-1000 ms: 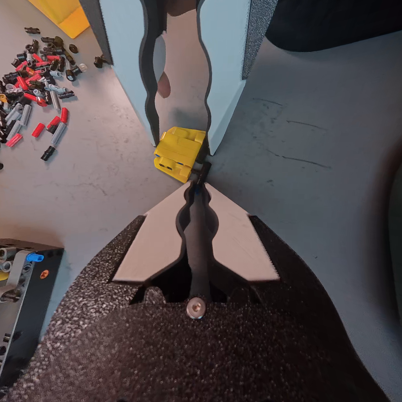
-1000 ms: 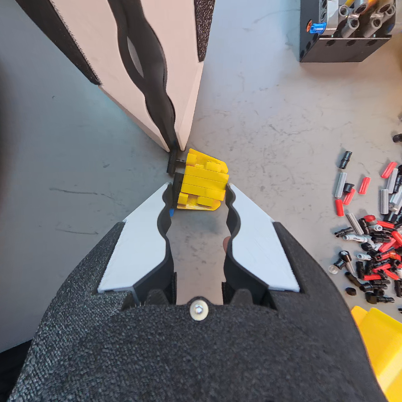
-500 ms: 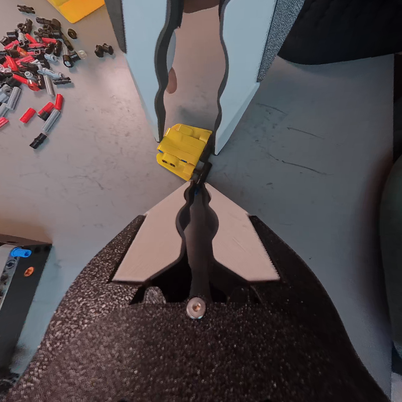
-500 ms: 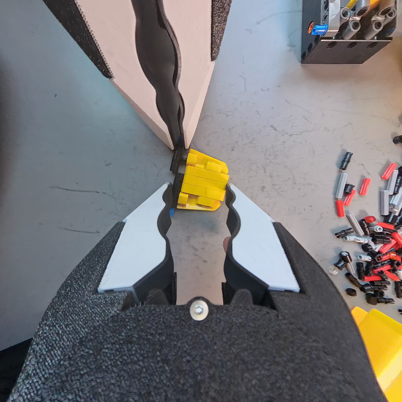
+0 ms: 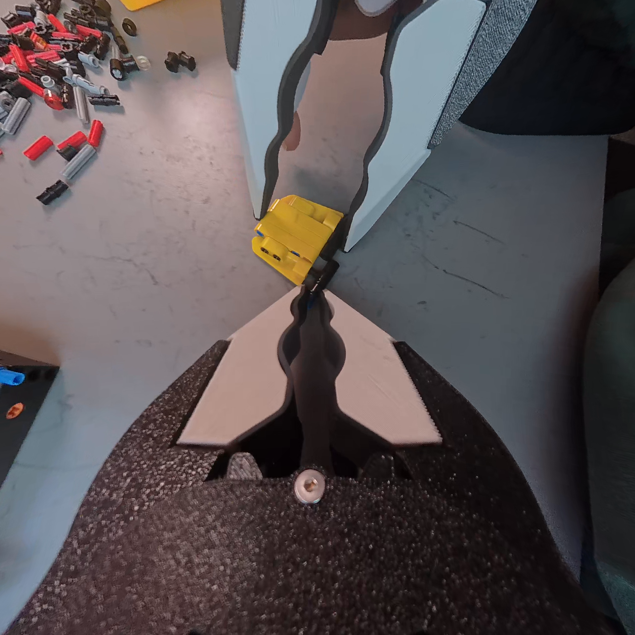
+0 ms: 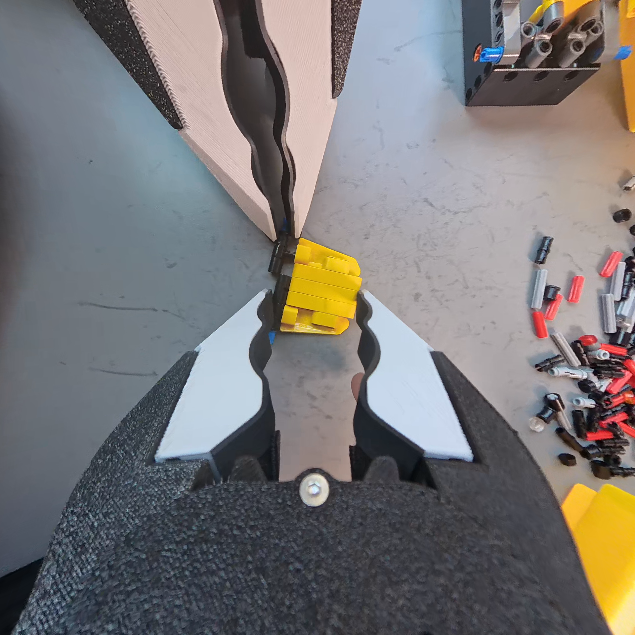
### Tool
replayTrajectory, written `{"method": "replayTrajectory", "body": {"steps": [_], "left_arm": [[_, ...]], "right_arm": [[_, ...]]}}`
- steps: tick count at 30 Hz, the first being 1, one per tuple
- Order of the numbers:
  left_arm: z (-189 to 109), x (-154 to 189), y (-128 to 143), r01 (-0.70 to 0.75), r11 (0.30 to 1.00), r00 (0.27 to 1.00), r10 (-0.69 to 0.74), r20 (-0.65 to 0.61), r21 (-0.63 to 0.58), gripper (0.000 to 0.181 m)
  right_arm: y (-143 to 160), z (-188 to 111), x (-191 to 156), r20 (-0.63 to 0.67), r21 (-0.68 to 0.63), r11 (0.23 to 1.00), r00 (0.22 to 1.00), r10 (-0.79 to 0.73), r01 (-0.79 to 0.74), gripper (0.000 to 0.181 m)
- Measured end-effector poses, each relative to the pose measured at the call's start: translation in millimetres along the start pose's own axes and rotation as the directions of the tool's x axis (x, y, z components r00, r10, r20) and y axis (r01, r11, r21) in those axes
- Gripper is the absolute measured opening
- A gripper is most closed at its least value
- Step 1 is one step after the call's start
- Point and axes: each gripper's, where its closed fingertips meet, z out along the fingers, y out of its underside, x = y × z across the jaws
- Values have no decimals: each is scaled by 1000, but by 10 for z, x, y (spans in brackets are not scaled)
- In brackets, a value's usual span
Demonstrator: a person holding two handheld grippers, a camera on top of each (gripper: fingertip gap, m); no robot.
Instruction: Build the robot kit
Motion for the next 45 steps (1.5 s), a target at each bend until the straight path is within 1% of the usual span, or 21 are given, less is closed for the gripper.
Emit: {"method": "replayTrajectory", "body": {"steps": [3,6,8,9,12,16,21,24,26,27,28,31,33,34,35,37,40,45], "left_arm": [[0,-3,0,36,999,999,-36,-24,9,5],[4,-6,-2,3,1000,1000,-3,-10,8,6],[5,-6,-1,-11,1000,1000,11,0,8,6],[5,-5,-2,-16,1000,1000,16,3,8,6],[5,-3,-1,-38,999,999,38,15,7,6],[4,11,3,-72,997,997,72,32,5,7],[2,7,2,-87,996,995,87,46,6,7],[-1,3,3,-123,992,991,122,60,3,8],[-14,9,-17,-161,987,984,159,76,14,13],[-27,-3,-36,-165,986,983,162,89,24,25],[-39,-22,-43,-169,985,981,166,100,28,30],[-19,-60,-25,-181,983,980,178,93,16,33],[10,-77,-45,-219,976,972,218,89,9,33],[24,-56,-50,-228,974,972,227,65,8,31],[34,-30,-50,-227,974,973,227,37,8,25],[39,-10,-48,-231,973,973,231,15,8,20],[41,-4,-49,-258,966,966,258,8,7,20],[43,-18,-51,-257,966,966,257,-40,5,19]], "right_arm": [[2,0,11,-19,-10,1000,1000,16,-16,49],[-15,10,14,-46,-2,999,998,47,-47,55],[-33,36,-36,-27,6,997,997,78,-78,68],[-41,44,-34,-33,8,996,995,89,-89,68],[-62,59,-10,-49,18,992,991,126,-125,65],[-89,73,40,-72,56,985,983,166,-163,54],[-88,70,33,-80,79,985,984,156,-150,53],[-87,69,30,-82,91,985,985,152,-144,53],[-88,68,30,-77,103,985,986,148,-139,52],[-90,70,27,-72,111,984,987,145,-136,53],[-93,71,27,-68,119,984,987,143,-134,53],[-100,73,23,-67,129,985,990,128,-118,53],[-104,74,18,-63,130,986,992,111,-102,52],[-105,74,18,-61,131,987,993,103,-94,52],[-106,75,17,-59,135,987,994,96,-87,52],[-108,75,16,-56,144,987,995,85,-76,52],[-113,75,11,-54,148,987,996,70,-62,52],[-120,75,9,-52,160,986,997,58,-49,51]]}}
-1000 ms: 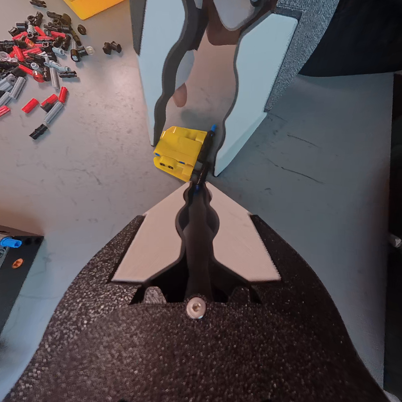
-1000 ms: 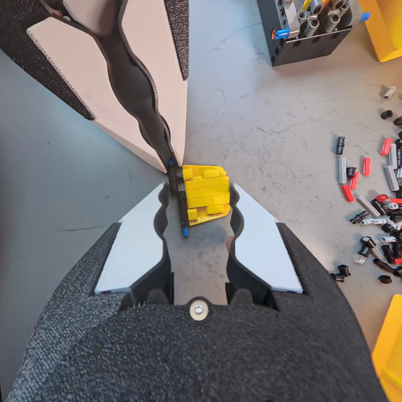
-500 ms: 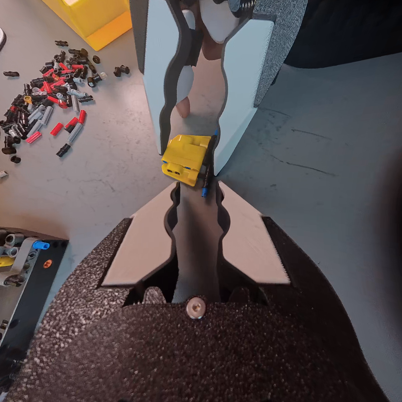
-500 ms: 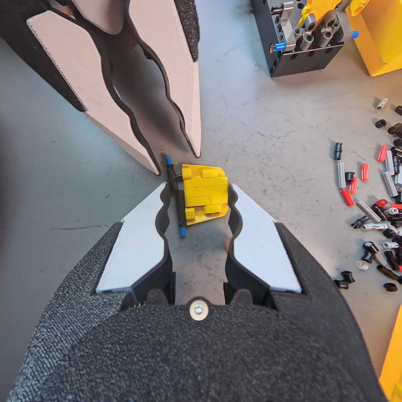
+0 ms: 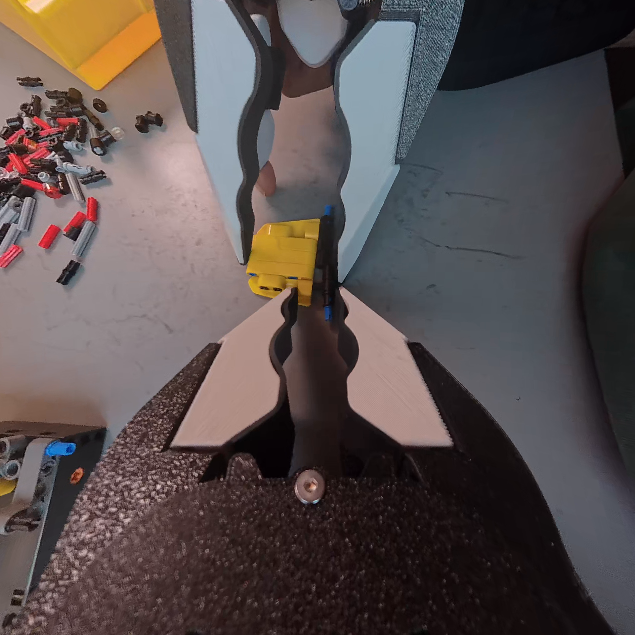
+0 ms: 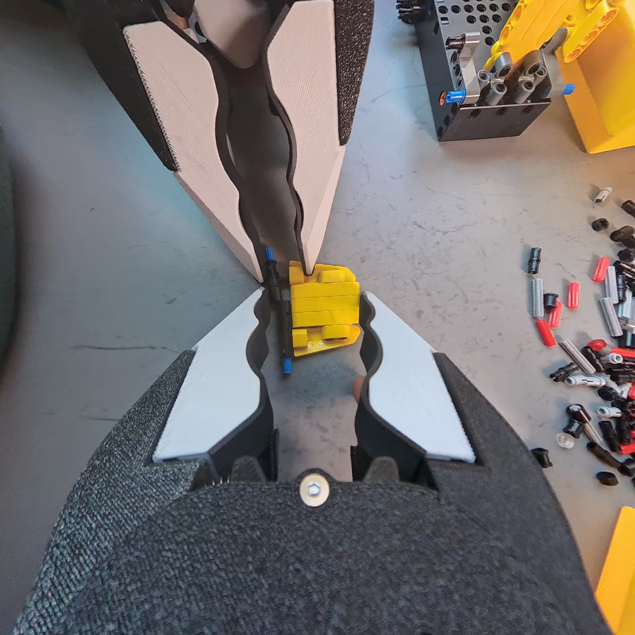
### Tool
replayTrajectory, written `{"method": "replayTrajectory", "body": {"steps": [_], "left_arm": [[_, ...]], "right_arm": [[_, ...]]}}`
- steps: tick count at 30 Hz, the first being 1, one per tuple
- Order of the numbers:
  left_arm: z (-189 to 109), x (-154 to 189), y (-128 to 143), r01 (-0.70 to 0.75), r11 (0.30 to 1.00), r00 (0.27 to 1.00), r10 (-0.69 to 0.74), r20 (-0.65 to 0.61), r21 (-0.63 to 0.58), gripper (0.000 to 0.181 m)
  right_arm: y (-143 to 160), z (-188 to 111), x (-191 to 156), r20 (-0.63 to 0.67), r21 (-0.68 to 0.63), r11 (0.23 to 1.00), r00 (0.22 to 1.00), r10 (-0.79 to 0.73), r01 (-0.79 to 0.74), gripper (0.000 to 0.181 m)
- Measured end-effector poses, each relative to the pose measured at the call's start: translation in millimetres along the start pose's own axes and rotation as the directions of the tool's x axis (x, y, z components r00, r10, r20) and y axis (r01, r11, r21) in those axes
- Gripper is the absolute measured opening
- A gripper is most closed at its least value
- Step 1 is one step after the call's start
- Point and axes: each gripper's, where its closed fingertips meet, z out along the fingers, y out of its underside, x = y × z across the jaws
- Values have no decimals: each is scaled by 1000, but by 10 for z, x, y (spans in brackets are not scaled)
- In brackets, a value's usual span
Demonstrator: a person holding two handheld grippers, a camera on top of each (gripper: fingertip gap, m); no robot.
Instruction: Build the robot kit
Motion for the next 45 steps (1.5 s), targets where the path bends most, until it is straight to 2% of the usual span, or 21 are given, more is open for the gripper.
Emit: {"method": "replayTrajectory", "body": {"steps": [2,13,14,17,19,23,26,30,32,34,37,40,42,45], "left_arm": [[3,18,-3,-11,1000,1000,11,-12,-1,13],[-23,19,-17,-13,1000,999,14,-33,23,14],[-66,-2,-58,-16,998,1000,18,-22,59,18],[-274,-86,-200,44,977,999,-42,-14,207,52],[-397,-161,-271,154,943,988,-144,-56,296,53],[-668,-170,-544,433,780,894,-310,-322,451,51],[-798,-145,-702,564,674,810,-341,-477,477,38],[-730,-131,-757,622,644,767,-385,-514,446,10],[-765,-154,-805,635,622,759,-390,-521,458,8],[-902,-199,-928,681,540,720,-374,-584,494,7],[-1157,-329,-1093,747,370,660,-321,-679,552,5],[-1421,-507,-1173,788,184,616,-271,-740,588,6],[-1493,-591,-1177,783,120,617,-274,-738,610,5],[-1495,-643,-1148,769,90,625,-312,-715,633,5]], "right_arm": [[-4,-2,-17,5,6,1000,1000,-11,11,46],[-18,-9,12,-12,41,999,1000,-12,13,47],[-21,-22,55,-49,57,998,998,-28,31,48],[-231,-217,103,-163,202,962,975,-153,184,48],[-434,-399,138,-246,281,926,951,-185,253,48],[-605,-568,124,-374,255,882,882,-288,396,48],[-677,-609,57,-415,215,860,841,-349,463,48],[-763,-652,-28,-443,148,829,786,-432,539,48],[-802,-707,-6,-470,136,822,766,-438,553,48],[-937,-838,26,-502,230,822,787,-359,521,48],[-1156,-1128,145,-531,443,784,832,-160,434,48],[-1216,-1349,248,-403,654,713,914,47,252,55],[-1204,-1402,306,-301,736,664,943,142,135,53],[-1151,-1256,328,-180,749,663,962,207,-2,42]]}}
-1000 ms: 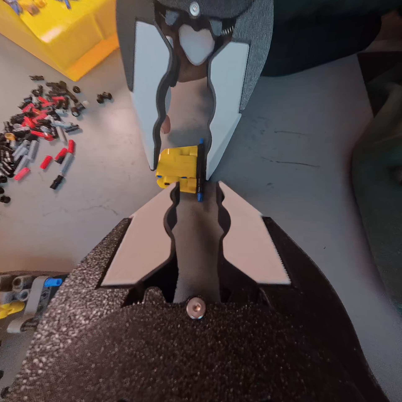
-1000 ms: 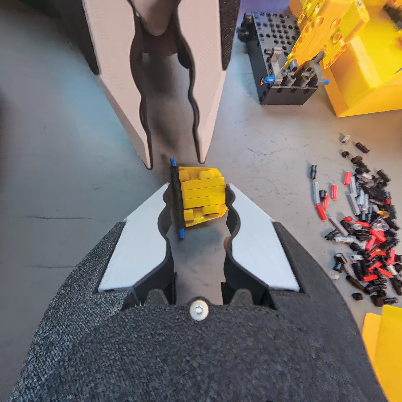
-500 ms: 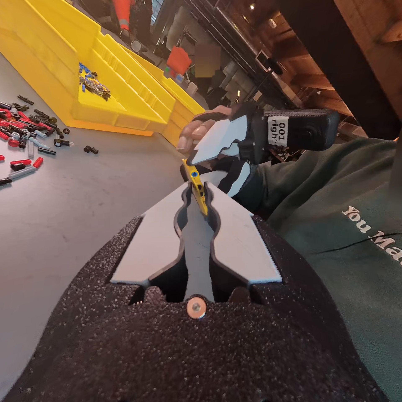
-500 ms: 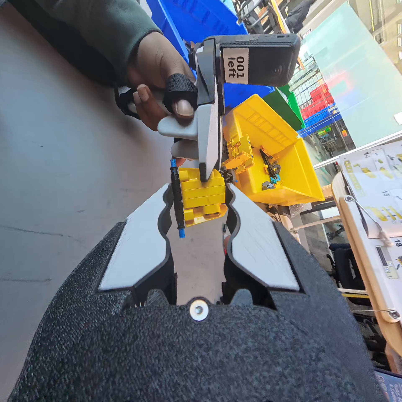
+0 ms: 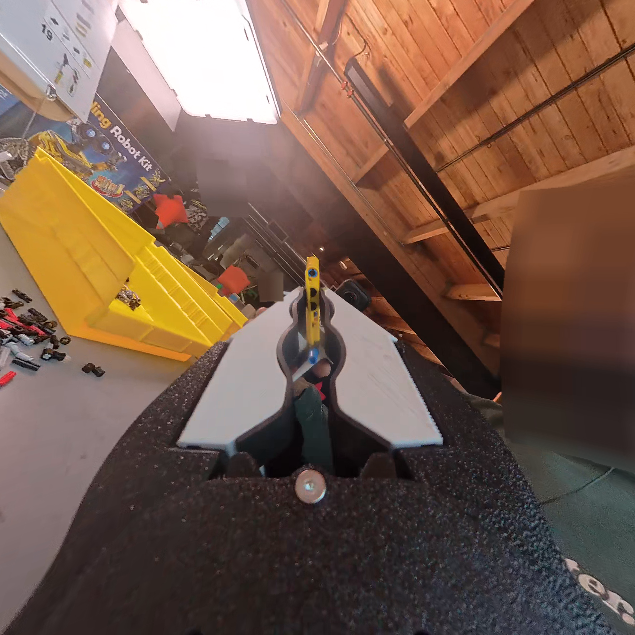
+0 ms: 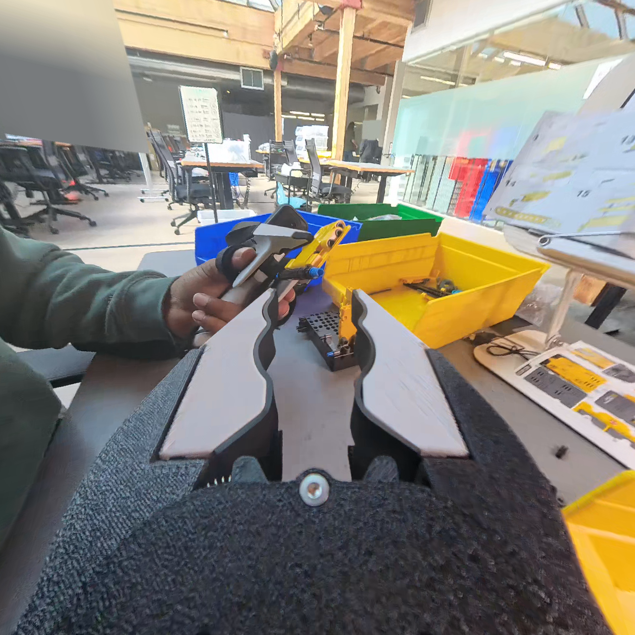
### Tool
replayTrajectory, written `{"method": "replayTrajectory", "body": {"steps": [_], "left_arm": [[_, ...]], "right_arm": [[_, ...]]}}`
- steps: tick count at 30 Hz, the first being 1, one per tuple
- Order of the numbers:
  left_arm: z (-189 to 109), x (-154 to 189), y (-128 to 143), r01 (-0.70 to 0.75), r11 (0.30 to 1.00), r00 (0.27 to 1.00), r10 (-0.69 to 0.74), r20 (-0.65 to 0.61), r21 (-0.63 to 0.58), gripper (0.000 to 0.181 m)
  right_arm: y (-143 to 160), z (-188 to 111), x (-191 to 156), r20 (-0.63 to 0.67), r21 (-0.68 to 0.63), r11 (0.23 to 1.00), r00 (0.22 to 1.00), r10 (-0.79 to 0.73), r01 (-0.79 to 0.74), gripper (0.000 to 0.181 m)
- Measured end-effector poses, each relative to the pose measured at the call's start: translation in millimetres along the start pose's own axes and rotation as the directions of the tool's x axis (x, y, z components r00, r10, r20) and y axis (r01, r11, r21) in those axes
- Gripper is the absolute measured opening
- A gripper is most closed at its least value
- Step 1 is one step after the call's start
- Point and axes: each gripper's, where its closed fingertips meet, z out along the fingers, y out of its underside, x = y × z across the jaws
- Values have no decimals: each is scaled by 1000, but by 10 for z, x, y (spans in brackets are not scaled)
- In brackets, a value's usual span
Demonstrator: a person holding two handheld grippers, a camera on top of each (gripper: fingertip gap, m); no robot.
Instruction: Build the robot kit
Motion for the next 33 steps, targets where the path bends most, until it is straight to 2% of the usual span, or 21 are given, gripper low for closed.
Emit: {"method": "replayTrajectory", "body": {"steps": [5,8,11,14,17,20,24,28,31,33], "left_arm": [[-60,-123,3,-16,1000,996,15,84,11,5],[-87,-192,30,-38,999,990,38,133,-3,5],[-124,-268,26,-28,1000,985,28,169,-5,5],[-183,-378,30,-11,1000,977,15,210,-22,5],[-237,-517,103,19,997,967,1,256,-76,5],[-259,-609,219,91,989,963,-57,264,-118,6],[-231,-637,449,143,965,961,-82,263,-220,5],[-212,-639,579,127,948,962,-46,269,-293,6],[-224,-636,595,88,942,964,1,264,-323,7],[-226,-634,609,8,929,961,95,261,-370,10]], "right_arm": [[251,182,-112,47,-63,992,993,111,-108,29],[357,247,-66,10,-99,988,993,117,-115,26],[449,245,68,-74,-138,990,997,30,-40,31],[492,189,213,-154,-196,968,970,-188,156,43],[534,160,207,-146,-268,891,899,-413,366,46],[659,169,154,-94,-336,811,840,-535,479,51],[774,187,109,-44,-383,752,803,-595,537,63],[793,148,100,-18,-394,724,782,-623,567,58],[820,102,102,3,-401,743,811,-585,537,47],[819,81,77,18,-389,785,856,-516,482,46]]}}
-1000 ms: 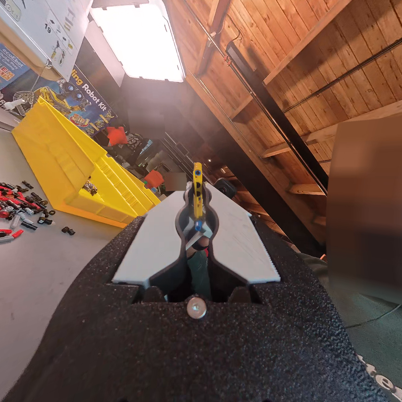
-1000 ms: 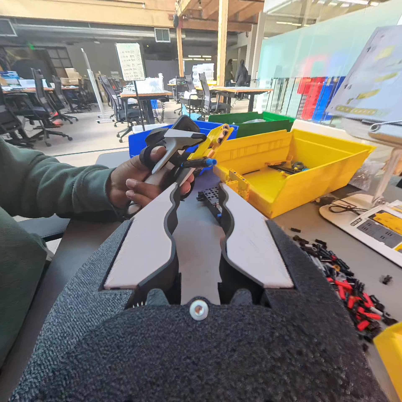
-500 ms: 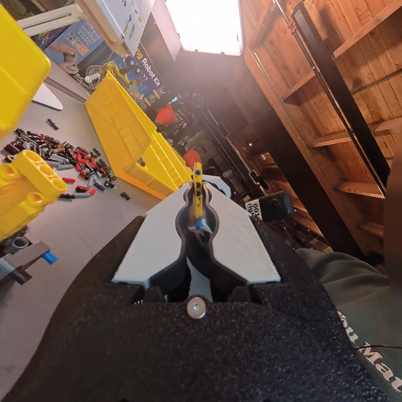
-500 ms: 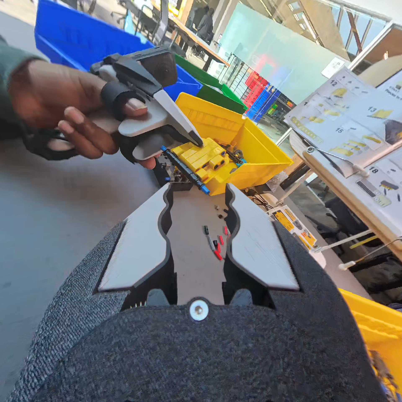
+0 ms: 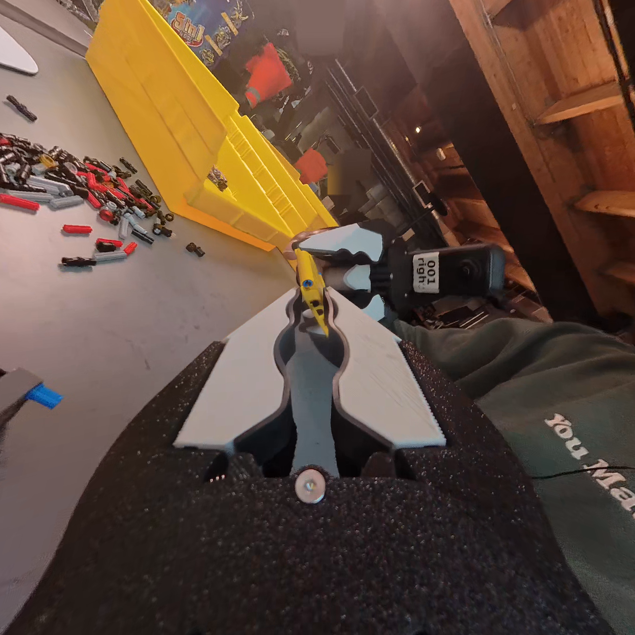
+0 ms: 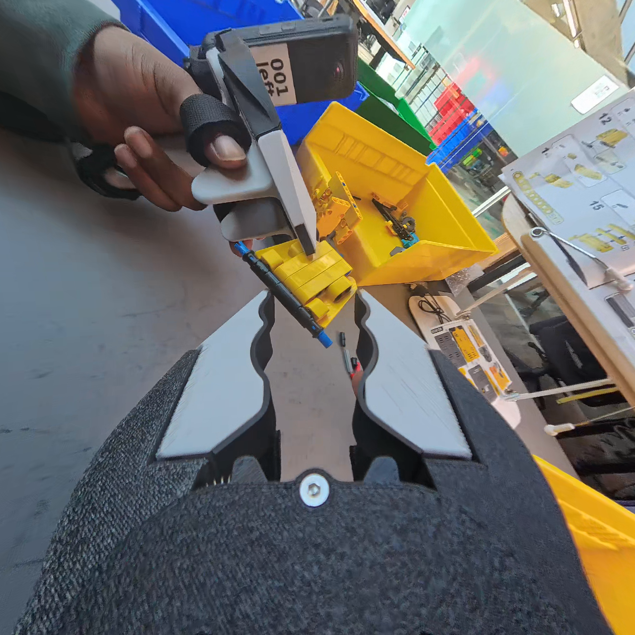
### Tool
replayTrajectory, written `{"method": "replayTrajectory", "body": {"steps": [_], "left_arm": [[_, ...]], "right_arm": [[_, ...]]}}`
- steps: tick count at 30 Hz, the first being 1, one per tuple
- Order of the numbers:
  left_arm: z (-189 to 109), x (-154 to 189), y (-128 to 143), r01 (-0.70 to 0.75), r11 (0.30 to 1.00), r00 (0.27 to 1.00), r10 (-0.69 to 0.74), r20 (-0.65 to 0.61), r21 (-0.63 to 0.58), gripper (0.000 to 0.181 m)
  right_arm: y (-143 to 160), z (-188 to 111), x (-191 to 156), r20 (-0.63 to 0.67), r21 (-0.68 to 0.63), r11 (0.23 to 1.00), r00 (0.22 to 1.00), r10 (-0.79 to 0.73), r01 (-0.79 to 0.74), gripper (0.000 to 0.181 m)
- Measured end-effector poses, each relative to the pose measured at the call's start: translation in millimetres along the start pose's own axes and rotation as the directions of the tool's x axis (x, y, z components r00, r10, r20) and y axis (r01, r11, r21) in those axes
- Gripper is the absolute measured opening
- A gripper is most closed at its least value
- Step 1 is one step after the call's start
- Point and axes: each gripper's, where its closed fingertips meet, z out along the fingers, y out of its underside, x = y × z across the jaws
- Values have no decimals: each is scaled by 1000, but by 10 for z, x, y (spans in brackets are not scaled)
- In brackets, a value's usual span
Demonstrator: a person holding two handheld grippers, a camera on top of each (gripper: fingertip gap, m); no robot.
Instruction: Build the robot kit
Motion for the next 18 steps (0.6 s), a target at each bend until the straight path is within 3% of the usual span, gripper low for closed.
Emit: {"method": "replayTrajectory", "body": {"steps": [8,9,10,13,18], "left_arm": [[-47,-114,59,-296,944,936,317,155,-142,21],[-46,-119,87,-311,936,929,336,155,-166,23],[-40,-121,116,-320,929,925,349,151,-186,23],[-23,-114,175,-343,914,916,376,140,-216,2],[-29,-217,309,-330,893,905,392,166,-307,0]], "right_arm": [[68,10,-56,53,-26,998,997,63,-62,38],[92,17,-48,47,-33,997,996,75,-74,20],[94,21,-57,47,-23,997,996,70,-69,13],[117,58,-144,75,-39,997,995,64,-61,11],[210,109,-283,128,-77,995,989,71,-62,9]]}}
